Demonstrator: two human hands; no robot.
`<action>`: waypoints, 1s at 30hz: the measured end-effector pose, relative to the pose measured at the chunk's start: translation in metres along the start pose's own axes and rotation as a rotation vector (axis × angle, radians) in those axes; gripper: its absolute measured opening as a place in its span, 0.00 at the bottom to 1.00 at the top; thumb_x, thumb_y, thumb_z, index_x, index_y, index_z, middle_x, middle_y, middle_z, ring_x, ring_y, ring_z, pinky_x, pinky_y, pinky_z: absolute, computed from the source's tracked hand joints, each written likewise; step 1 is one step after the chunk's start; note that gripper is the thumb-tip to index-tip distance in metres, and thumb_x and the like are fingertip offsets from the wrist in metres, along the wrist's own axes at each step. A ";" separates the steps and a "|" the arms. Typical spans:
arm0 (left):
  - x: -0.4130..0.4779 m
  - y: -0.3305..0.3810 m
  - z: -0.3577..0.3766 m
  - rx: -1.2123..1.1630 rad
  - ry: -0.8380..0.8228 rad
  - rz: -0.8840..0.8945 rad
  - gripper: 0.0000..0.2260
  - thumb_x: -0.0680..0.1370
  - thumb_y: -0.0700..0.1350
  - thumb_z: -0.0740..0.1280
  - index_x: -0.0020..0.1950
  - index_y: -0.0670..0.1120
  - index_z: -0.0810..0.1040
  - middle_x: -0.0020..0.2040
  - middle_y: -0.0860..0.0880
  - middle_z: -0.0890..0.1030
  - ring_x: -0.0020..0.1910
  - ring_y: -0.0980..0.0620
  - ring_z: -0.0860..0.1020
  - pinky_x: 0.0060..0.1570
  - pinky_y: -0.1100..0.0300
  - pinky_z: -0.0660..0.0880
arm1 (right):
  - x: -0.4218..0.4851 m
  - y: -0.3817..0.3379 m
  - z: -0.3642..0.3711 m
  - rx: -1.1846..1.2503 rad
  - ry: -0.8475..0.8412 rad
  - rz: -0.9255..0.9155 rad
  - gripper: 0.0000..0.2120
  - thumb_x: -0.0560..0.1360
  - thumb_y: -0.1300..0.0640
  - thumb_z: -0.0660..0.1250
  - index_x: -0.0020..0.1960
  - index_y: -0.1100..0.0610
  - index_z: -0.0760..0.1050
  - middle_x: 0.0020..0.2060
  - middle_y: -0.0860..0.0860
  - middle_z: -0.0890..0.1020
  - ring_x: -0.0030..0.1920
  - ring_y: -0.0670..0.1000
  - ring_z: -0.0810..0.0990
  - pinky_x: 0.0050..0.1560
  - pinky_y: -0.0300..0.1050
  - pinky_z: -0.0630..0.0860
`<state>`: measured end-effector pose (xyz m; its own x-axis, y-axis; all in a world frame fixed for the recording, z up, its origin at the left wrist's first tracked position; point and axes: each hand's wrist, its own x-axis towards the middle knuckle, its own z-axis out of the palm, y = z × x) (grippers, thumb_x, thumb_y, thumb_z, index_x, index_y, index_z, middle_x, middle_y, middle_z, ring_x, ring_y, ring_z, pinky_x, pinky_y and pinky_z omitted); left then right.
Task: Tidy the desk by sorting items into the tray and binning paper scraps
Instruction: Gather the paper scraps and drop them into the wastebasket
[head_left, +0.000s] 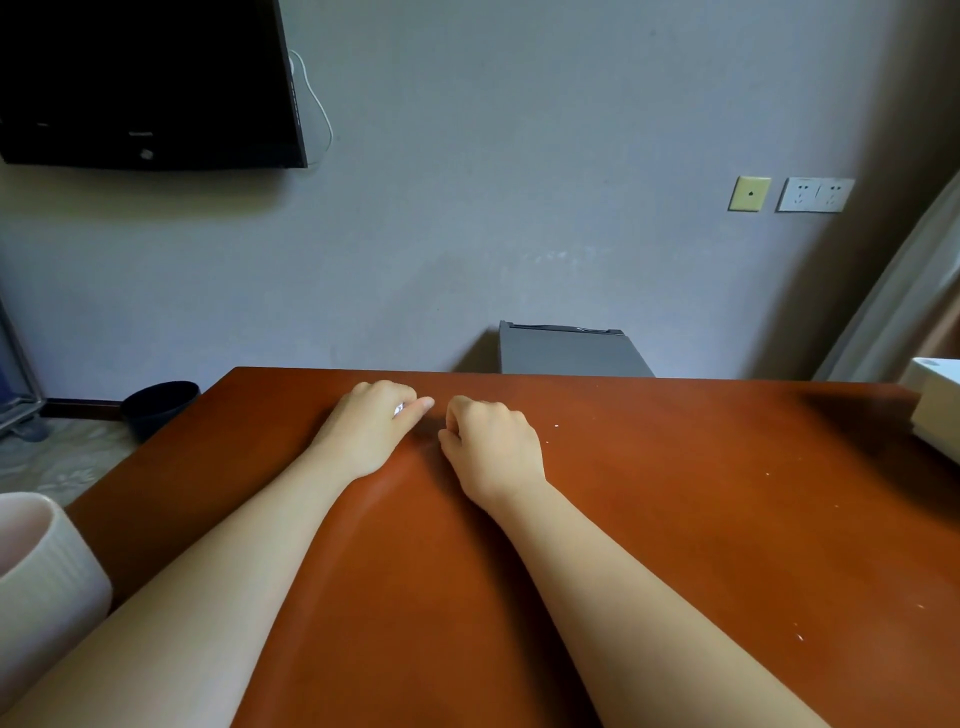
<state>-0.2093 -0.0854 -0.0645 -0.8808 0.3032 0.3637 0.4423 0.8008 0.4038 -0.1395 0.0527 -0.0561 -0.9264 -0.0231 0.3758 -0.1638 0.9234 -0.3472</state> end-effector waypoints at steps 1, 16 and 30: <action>0.000 0.001 -0.001 -0.008 0.022 0.004 0.22 0.80 0.52 0.60 0.29 0.45 0.58 0.27 0.49 0.61 0.30 0.48 0.60 0.31 0.55 0.56 | -0.001 0.000 -0.001 0.000 -0.007 -0.004 0.07 0.78 0.56 0.58 0.43 0.57 0.65 0.45 0.57 0.80 0.39 0.57 0.69 0.38 0.45 0.64; -0.002 0.001 -0.010 -0.368 0.399 -0.090 0.21 0.81 0.45 0.57 0.33 0.35 0.73 0.23 0.44 0.72 0.22 0.47 0.70 0.30 0.61 0.69 | 0.007 0.011 -0.004 0.560 0.122 0.121 0.16 0.79 0.53 0.61 0.33 0.55 0.67 0.24 0.46 0.67 0.27 0.46 0.65 0.29 0.42 0.63; -0.046 -0.003 -0.026 0.114 0.260 -0.161 0.17 0.81 0.49 0.55 0.44 0.42 0.79 0.40 0.44 0.80 0.41 0.42 0.79 0.38 0.54 0.73 | -0.004 0.011 -0.008 0.572 0.102 0.142 0.19 0.78 0.53 0.62 0.29 0.51 0.64 0.24 0.46 0.68 0.28 0.46 0.66 0.34 0.44 0.64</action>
<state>-0.1652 -0.1150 -0.0606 -0.8591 0.0374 0.5105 0.2658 0.8849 0.3825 -0.1346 0.0661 -0.0550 -0.9201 0.1483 0.3625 -0.2236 0.5608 -0.7972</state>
